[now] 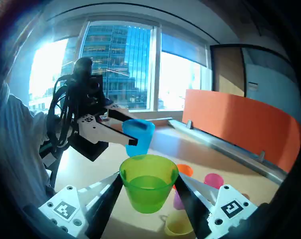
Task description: Pour water
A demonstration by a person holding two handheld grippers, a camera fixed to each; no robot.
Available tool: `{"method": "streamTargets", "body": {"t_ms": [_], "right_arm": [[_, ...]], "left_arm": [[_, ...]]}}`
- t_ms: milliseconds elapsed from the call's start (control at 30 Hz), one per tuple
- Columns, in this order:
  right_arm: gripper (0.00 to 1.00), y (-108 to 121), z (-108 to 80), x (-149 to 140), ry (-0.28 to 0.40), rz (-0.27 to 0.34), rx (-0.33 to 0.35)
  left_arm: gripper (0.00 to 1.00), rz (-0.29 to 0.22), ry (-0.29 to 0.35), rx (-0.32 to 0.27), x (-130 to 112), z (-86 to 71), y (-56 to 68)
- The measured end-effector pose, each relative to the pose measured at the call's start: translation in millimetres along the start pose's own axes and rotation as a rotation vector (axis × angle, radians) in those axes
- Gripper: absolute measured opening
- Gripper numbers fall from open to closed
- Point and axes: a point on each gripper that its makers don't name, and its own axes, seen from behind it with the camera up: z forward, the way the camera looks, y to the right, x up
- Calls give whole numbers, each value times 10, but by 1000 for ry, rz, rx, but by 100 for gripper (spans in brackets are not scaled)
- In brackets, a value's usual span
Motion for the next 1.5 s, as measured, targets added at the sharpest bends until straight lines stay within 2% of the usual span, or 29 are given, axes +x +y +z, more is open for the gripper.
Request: {"method": "streamTargets", "body": {"t_ms": [267, 600, 1000, 1500], "right_arm": [[90, -70, 56, -252, -79, -13, 41], [90, -156, 171, -526, -174, -45, 88], [91, -199, 318, -798, -252, -70, 127], [91, -203, 436, -1084, -310, -83, 145]], "left_arm": [[88, -29, -47, -8, -272, 34, -27], [88, -30, -126, -32, -639, 123, 43], [88, -34, -190, -63, -964, 226, 126], [88, -23, -248, -91, -1317, 319, 221]]}}
